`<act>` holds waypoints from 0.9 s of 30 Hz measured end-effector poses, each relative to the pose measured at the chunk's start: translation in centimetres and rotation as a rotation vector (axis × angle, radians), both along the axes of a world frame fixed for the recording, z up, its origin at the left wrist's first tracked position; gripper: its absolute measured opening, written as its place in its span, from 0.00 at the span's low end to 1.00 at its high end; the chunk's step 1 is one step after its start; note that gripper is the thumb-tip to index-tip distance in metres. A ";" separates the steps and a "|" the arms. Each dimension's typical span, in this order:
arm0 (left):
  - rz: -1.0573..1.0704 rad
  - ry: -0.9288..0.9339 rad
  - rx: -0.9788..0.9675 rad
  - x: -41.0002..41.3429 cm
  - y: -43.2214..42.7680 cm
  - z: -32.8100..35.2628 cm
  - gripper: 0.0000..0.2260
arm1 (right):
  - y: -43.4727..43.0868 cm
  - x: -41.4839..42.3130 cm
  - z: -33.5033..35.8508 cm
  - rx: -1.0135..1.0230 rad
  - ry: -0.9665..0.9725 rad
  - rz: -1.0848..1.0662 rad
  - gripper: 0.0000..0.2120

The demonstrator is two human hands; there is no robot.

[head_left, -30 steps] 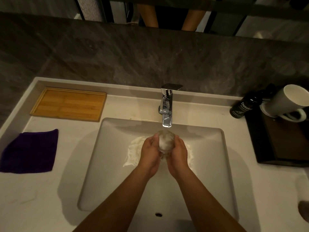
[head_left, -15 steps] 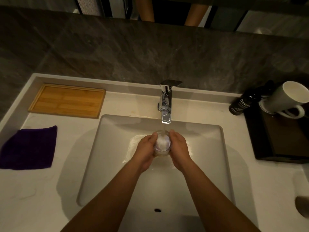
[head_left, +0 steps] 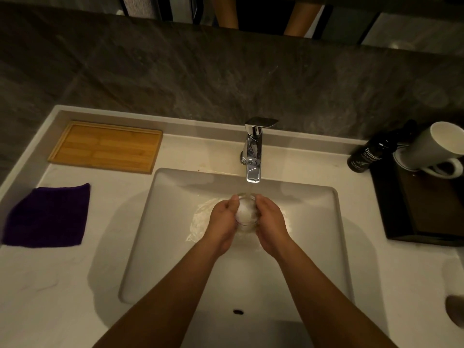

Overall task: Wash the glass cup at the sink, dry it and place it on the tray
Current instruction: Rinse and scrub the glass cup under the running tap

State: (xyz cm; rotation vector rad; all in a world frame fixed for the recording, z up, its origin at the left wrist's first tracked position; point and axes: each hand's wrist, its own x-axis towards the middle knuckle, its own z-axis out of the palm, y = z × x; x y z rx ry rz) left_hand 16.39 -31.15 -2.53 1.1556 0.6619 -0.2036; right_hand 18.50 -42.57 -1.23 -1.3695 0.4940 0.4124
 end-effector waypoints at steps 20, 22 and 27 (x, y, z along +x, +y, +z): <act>0.018 0.072 -0.017 -0.1 -0.3 0.5 0.18 | -0.3 0.6 -0.2 0.082 0.055 -0.030 0.18; 0.033 0.053 -0.029 0.1 -0.4 0.6 0.16 | -0.3 0.7 0.0 0.093 0.052 -0.015 0.18; 0.183 0.025 -0.133 -0.9 -2.5 1.0 0.16 | 0.5 -0.3 0.0 0.121 0.098 -0.116 0.18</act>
